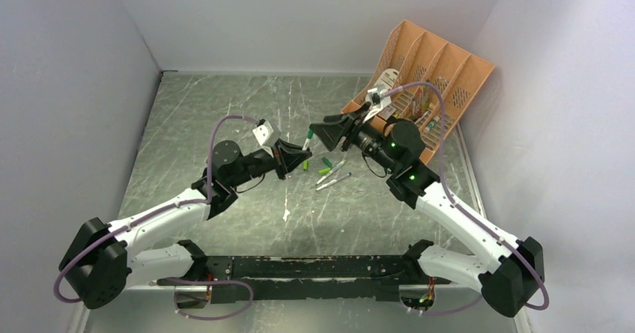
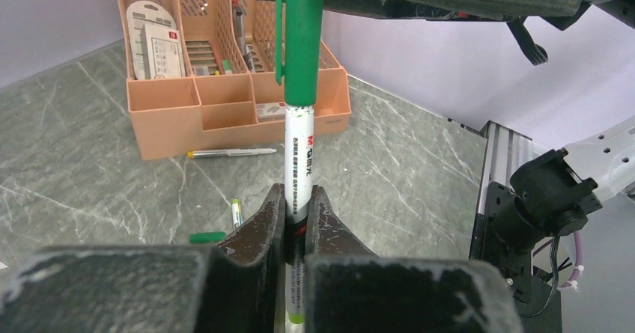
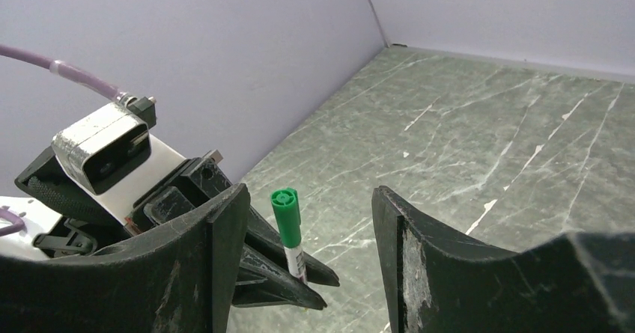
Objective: Insert the pens into the pen caps
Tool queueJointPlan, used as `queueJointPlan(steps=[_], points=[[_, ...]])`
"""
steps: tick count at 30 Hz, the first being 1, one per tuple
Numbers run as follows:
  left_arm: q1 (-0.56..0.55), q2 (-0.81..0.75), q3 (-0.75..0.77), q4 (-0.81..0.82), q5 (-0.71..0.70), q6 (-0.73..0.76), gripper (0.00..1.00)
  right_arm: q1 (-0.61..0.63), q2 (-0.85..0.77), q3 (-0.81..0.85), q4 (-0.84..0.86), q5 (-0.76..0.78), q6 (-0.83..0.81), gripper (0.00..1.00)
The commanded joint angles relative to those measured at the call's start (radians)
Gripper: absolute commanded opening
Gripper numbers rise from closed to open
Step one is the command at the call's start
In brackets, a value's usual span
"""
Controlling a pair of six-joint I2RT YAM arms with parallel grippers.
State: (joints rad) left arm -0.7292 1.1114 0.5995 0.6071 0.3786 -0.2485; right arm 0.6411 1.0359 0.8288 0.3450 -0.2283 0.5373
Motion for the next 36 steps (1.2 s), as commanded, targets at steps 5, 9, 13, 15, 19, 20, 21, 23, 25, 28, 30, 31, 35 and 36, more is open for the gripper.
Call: queueJointPlan(steps=[5,9,13,15,19,20,21,23,25,28,30,31,35,36], points=[[-0.002,0.025,0.04,0.004,0.016,0.015,0.07,0.012,0.043,0.037,0.015,-0.035,-0.002,0.57],[-0.002,0.033,0.039,0.003,-0.002,0.01,0.07,0.019,0.057,0.037,0.03,-0.051,0.007,0.5],[-0.002,0.03,0.04,0.0,-0.027,0.001,0.07,0.024,0.069,0.027,0.03,-0.058,0.011,0.37],[-0.001,0.028,0.042,-0.002,-0.029,0.0,0.07,0.025,0.072,0.017,0.034,-0.062,0.017,0.28],[-0.003,0.03,0.047,0.003,-0.022,-0.01,0.07,0.025,0.077,0.012,0.019,-0.066,0.02,0.03],[-0.002,0.029,0.049,0.003,-0.023,-0.012,0.07,0.025,0.077,0.012,0.014,-0.063,0.02,0.0],[-0.001,0.027,0.051,0.002,-0.024,-0.012,0.07,0.025,0.075,0.012,0.007,-0.062,0.018,0.0],[-0.002,0.023,0.052,0.009,-0.028,-0.016,0.07,0.025,0.075,0.013,-0.008,-0.064,0.015,0.0],[-0.002,0.018,0.056,0.021,-0.023,-0.014,0.07,0.027,0.079,0.017,-0.028,-0.072,0.015,0.0],[-0.003,0.021,0.07,0.038,-0.027,-0.009,0.07,0.03,0.088,0.016,-0.057,-0.097,0.015,0.0],[-0.002,0.028,0.091,0.037,-0.033,0.005,0.07,0.042,0.09,-0.002,-0.064,-0.096,0.018,0.0],[-0.002,0.031,0.105,0.031,-0.038,0.013,0.07,0.049,0.09,-0.017,-0.062,-0.096,0.02,0.0],[-0.001,0.05,0.166,0.026,-0.024,0.044,0.07,0.083,0.101,-0.064,-0.075,-0.091,0.028,0.0],[-0.001,0.059,0.183,0.02,-0.02,0.049,0.07,0.093,0.103,-0.075,-0.074,-0.088,0.03,0.0]])
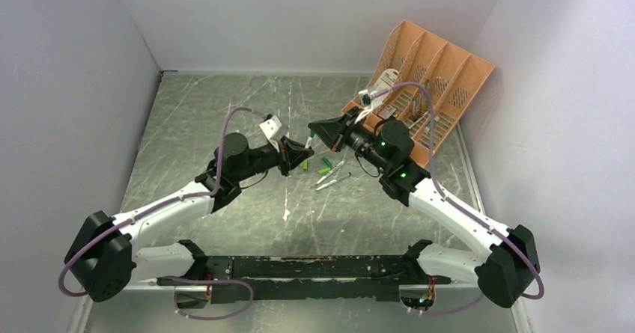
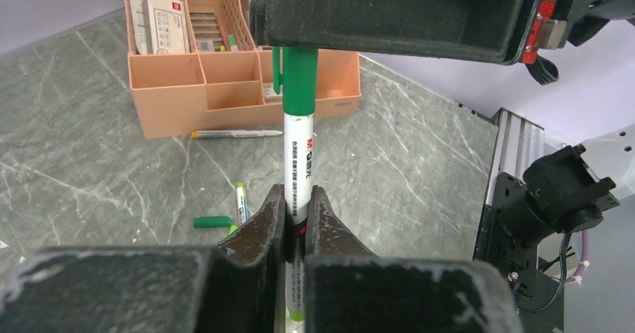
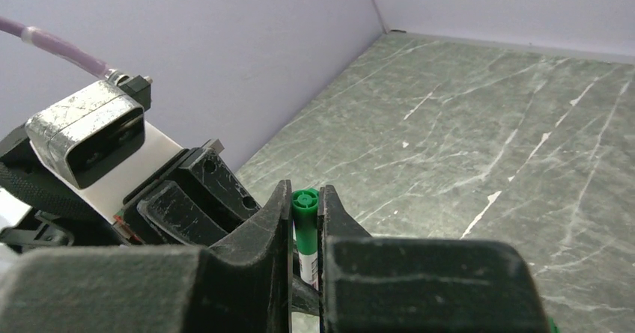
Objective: Insert the pens into the pen caps
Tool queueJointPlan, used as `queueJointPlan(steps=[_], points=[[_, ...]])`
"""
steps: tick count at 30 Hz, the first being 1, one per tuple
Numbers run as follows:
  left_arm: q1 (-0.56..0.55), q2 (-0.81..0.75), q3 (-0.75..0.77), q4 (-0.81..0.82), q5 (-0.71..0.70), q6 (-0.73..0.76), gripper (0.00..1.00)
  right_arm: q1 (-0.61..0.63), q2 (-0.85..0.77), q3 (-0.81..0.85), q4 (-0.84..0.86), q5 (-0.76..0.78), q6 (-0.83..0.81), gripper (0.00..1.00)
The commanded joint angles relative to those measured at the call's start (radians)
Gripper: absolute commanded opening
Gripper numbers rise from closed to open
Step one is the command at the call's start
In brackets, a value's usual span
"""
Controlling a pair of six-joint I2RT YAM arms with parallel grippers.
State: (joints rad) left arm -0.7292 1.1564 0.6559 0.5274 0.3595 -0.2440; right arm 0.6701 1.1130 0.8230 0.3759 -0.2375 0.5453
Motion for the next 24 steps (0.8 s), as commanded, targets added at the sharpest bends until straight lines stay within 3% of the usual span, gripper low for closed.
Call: queueJointPlan(steps=[1,11,14,18,20,24], points=[[-0.003,0.022,0.139,0.099,0.004,0.05,0.07,0.073,0.028,-0.079,-0.106,-0.076,0.023,0.0],[-0.002,0.053,0.21,0.061,-0.008,0.067,0.07,0.108,0.02,-0.139,-0.069,-0.04,0.045,0.0],[-0.002,0.037,0.147,0.042,-0.062,0.064,0.07,0.101,-0.064,-0.128,-0.053,0.094,0.102,0.0],[-0.002,-0.017,-0.029,0.01,-0.156,0.0,0.07,0.081,-0.292,-0.22,0.01,0.401,0.159,0.54],[-0.002,-0.046,-0.107,-0.002,-0.218,-0.062,0.07,0.073,-0.357,-0.204,-0.053,0.482,0.123,0.63],[-0.002,-0.054,-0.136,-0.139,-0.441,-0.116,0.07,0.07,-0.369,-0.176,-0.181,0.531,0.073,0.65]])
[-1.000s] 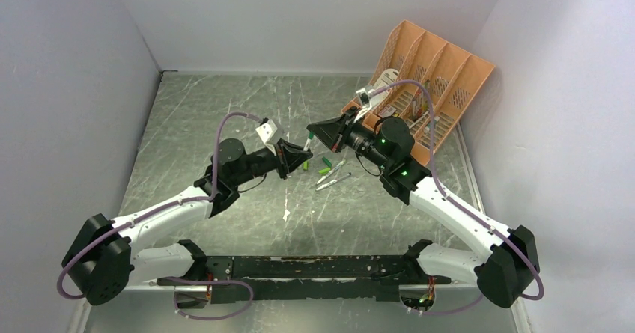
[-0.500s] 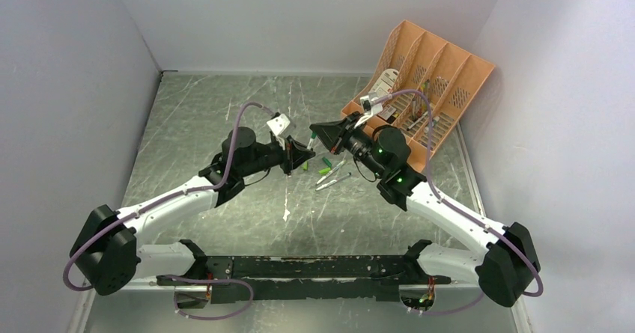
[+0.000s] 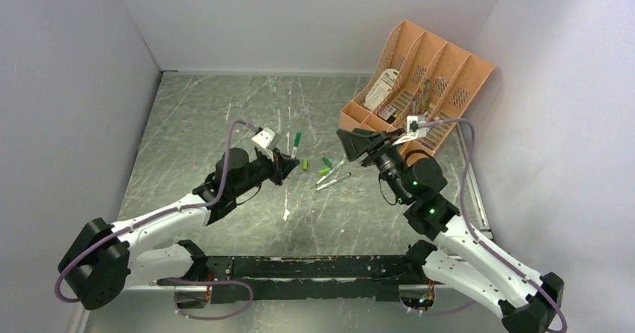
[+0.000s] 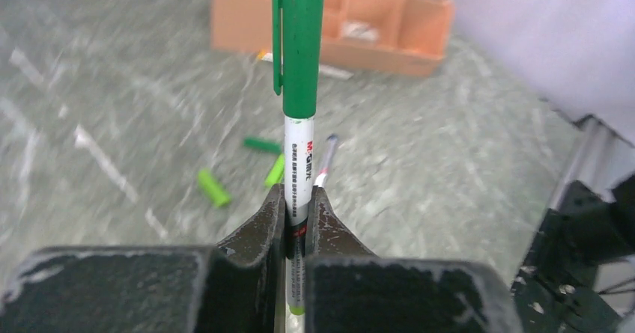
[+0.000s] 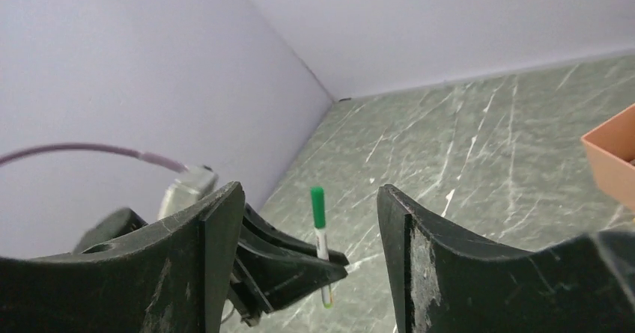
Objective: Insert the pens into the pen caps
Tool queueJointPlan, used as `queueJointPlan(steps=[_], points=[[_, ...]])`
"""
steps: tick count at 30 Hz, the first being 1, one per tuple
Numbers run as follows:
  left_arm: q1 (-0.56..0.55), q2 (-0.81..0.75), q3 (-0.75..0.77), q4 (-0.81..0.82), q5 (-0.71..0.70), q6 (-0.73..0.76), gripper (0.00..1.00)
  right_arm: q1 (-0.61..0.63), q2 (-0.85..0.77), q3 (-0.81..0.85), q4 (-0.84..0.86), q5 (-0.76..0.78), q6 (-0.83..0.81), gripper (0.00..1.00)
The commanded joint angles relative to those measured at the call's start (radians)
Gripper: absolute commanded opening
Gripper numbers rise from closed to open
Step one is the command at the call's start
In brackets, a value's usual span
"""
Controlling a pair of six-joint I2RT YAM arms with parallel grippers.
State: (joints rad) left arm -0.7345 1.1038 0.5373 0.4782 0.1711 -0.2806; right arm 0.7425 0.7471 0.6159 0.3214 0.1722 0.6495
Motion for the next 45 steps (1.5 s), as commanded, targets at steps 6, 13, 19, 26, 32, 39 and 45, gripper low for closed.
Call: queueJointPlan(steps=[6,13,19,26,32,39,45], points=[[0.094,0.288,0.233,-0.479,-0.41,-0.207,0.07,-0.004,0.067,0.003,-0.168,0.06,0.017,0.64],[0.137,0.524,0.393,-0.603,-0.443,-0.239,0.11,-0.005,0.107,-0.005,-0.188,0.015,0.031,0.63],[0.146,0.604,0.395,-0.573,-0.395,-0.254,0.17,-0.005,0.114,-0.022,-0.209,0.014,0.03,0.63],[0.162,0.623,0.392,-0.554,-0.37,-0.237,0.43,-0.007,0.195,0.031,-0.318,0.006,0.009,0.64],[0.163,0.532,0.358,-0.511,-0.392,-0.226,0.61,-0.053,0.391,0.147,-0.493,-0.012,-0.037,0.65],[0.091,0.277,0.294,-0.375,-0.298,-0.04,0.59,-0.176,0.557,0.137,-0.499,-0.049,-0.009,0.21],[0.027,0.162,0.15,-0.135,0.002,-0.029,0.24,-0.198,0.675,0.158,-0.455,-0.085,-0.057,0.0]])
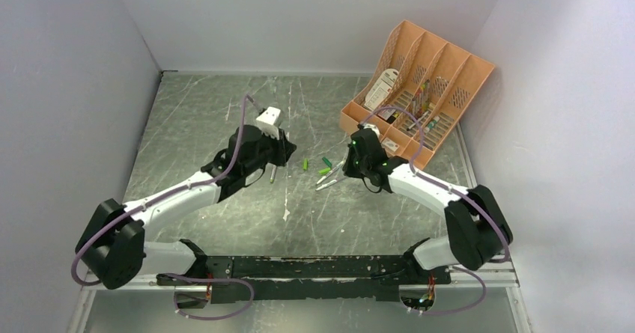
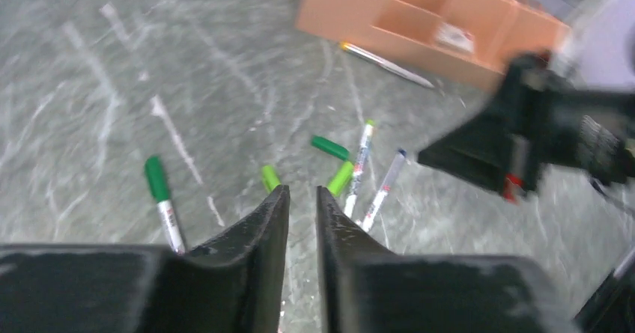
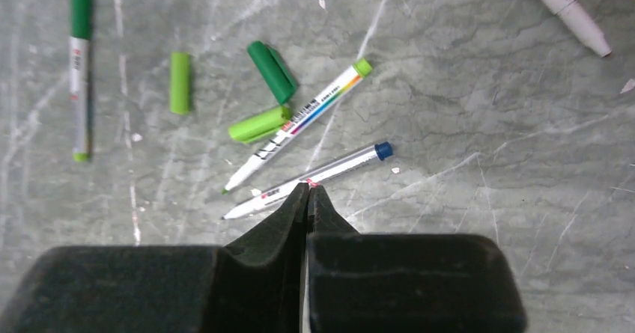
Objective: Insert the pens into the pen caps
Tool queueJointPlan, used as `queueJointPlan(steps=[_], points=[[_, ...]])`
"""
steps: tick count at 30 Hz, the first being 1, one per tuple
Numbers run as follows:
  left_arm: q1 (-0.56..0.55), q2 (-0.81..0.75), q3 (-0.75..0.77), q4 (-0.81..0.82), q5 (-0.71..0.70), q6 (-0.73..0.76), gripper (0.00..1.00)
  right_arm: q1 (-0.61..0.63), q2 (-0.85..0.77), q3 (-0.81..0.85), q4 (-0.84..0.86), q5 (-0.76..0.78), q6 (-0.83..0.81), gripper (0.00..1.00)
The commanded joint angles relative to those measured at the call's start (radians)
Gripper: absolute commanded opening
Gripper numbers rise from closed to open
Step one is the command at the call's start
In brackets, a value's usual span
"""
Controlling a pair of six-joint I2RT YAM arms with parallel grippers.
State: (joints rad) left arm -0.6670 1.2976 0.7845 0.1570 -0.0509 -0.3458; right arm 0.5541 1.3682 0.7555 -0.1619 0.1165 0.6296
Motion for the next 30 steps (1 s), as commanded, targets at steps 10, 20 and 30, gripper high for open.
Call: queueJointPlan(steps=[10,20,30], points=[[-0.238,0.104,-0.19,0.304,0.194,-0.099,0.07,-0.044,0.224,0.106,0.073,-0.033,-0.068,0.0],[-0.291,0.288,-0.081,0.196,0.171,-0.091,0.07,-0.051,0.246,0.069,0.093,-0.058,-0.061,0.0],[-0.29,0.46,0.014,0.115,0.132,-0.073,0.07,-0.047,0.188,-0.048,0.121,-0.077,-0.041,0.0]])
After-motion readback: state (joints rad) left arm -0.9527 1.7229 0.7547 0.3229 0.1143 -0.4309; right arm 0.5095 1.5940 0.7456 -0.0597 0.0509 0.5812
